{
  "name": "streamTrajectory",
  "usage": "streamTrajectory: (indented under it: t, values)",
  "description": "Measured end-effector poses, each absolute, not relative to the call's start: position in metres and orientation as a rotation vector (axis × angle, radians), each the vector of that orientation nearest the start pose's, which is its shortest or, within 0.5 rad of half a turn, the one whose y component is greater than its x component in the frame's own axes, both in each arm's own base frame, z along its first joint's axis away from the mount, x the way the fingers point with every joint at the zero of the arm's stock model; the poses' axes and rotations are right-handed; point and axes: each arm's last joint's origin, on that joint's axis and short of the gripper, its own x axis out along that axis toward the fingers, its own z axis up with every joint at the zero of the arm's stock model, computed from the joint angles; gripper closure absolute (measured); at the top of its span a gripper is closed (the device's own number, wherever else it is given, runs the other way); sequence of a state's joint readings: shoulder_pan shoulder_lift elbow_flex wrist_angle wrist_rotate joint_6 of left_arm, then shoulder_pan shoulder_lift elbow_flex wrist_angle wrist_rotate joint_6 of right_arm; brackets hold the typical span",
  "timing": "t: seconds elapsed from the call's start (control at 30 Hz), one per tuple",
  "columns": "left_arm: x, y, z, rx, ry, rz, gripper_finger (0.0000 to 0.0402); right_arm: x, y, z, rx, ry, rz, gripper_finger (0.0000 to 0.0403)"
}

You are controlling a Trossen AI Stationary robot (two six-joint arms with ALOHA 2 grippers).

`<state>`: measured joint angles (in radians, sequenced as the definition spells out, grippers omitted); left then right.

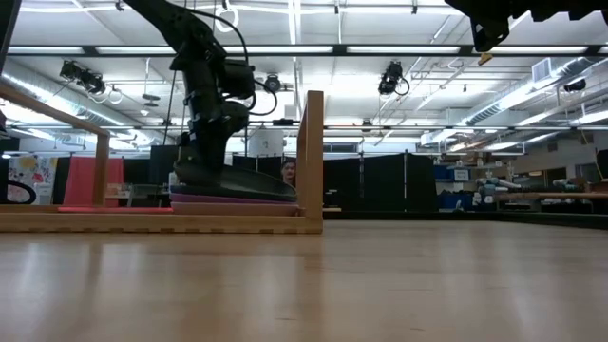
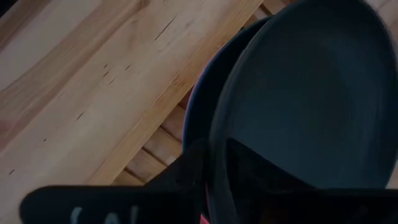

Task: Place and stack plates onto a shelf
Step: Stack the black plate on top of the green plate on the shelf, then return to Home Position

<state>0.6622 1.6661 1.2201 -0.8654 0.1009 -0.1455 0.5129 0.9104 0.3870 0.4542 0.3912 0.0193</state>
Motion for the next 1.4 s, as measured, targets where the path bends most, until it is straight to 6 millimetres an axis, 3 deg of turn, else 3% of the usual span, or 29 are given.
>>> streamTrajectory:
  t: [0.63,0.97,1.13,1.4]
  values:
    - [0.255,0.188,0.221,-0.519,1.234,0.656,0.0209,0.175,0.086,0.235,-0.011,0.063,0.121,0.0204]
    - [0.253,0.188,0.225,-0.471,1.235,0.629,0.0217,0.175,0.086,0.235,-0.011,0.064,0.121,0.0204]
    - [0.253,0.176,0.241,-0.470,1.176,0.576,0.0225,0.175,0.086,0.235,-0.011,0.064,0.121,0.0204]
    - [0.257,0.128,0.286,-0.351,1.006,0.427,0.0225,0.175,0.086,0.235,-0.011,0.063,0.121,0.0204]
